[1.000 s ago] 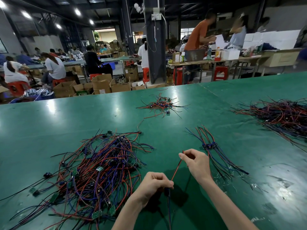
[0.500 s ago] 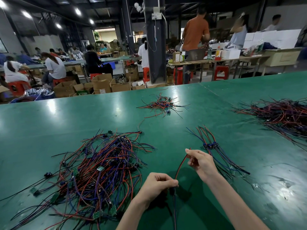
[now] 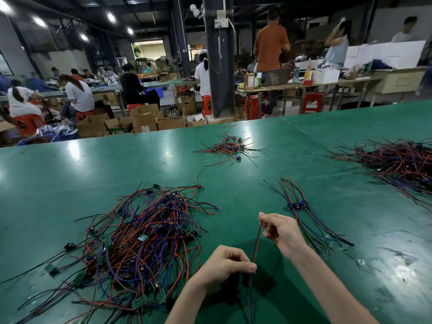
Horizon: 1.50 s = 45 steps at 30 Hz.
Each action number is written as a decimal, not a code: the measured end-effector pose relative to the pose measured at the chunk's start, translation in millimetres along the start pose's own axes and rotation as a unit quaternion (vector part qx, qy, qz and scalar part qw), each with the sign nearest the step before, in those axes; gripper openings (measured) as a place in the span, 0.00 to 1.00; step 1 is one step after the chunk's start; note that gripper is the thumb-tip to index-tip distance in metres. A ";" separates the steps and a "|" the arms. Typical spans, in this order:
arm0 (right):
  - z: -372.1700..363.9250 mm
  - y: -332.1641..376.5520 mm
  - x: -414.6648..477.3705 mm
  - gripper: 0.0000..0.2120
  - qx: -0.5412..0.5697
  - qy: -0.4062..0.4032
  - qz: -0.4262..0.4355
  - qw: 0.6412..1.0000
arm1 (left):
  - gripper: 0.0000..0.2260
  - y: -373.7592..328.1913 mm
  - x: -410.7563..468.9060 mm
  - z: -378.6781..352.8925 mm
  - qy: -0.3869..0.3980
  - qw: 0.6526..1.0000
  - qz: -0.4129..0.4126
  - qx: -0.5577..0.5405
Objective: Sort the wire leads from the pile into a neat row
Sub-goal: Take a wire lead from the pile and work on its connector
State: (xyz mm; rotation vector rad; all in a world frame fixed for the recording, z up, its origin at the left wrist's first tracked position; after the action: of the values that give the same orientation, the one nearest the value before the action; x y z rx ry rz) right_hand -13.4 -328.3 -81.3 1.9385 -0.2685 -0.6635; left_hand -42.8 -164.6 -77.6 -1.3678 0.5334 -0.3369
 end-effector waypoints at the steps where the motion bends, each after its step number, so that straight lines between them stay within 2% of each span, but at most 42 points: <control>1: -0.3 -3.1 0.4 0.07 0.001 -0.002 -0.016 1.000 | 0.07 -0.5 -0.7 -0.6 0.008 1.000 0.000 0.002; 10: 1.2 -24.7 5.2 0.10 0.039 0.002 -0.130 0.991 | 0.06 0.4 -2.5 -1.5 0.031 0.999 0.008 0.020; 15: -0.4 -12.4 3.4 0.09 0.005 0.032 -0.076 0.997 | 0.08 0.7 0.9 6.2 -0.031 1.000 0.000 0.006; 20: -20.0 -17.8 -22.8 0.18 -0.147 0.135 -0.046 0.979 | 0.08 2.2 3.3 16.6 -0.103 0.994 0.004 -0.044; 24: -37.2 -30.4 -43.9 0.08 -0.225 0.218 -0.027 0.949 | 0.11 4.6 4.9 21.1 -0.130 0.988 0.007 -0.081; 28: -41.0 -30.4 -46.2 0.11 -0.215 0.227 -0.019 0.949 | 0.06 6.4 4.7 23.3 -0.137 0.986 0.017 -0.094; 31: -40.5 -28.0 -43.3 0.13 -0.205 0.210 0.003 0.956 | 0.07 6.3 5.7 23.1 -0.139 0.986 0.018 -0.091; 36: -31.9 -22.1 -26.8 0.13 -0.153 0.121 0.039 0.980 | 0.08 4.6 6.8 23.0 -0.135 0.989 0.009 -0.056; 45: 3.2 -0.7 7.6 0.12 -0.150 -0.024 0.118 0.981 | 0.07 2.9 6.9 16.6 -0.094 0.995 0.007 -0.023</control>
State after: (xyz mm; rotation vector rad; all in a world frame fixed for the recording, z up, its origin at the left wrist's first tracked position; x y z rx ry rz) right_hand -9.1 -333.9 -85.5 1.5751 -0.3996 -0.5593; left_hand -28.3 -153.9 -79.7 -1.4228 0.3952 -0.1826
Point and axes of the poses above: each hand's wrist, its own x-axis towards the middle knuckle, its own z-axis out of the back of the hand, y = z × x, the point moved 8 cm from there along x, towards the middle knuckle, and after that the axes turned 10 degrees about -y, right-handed, at the moved point
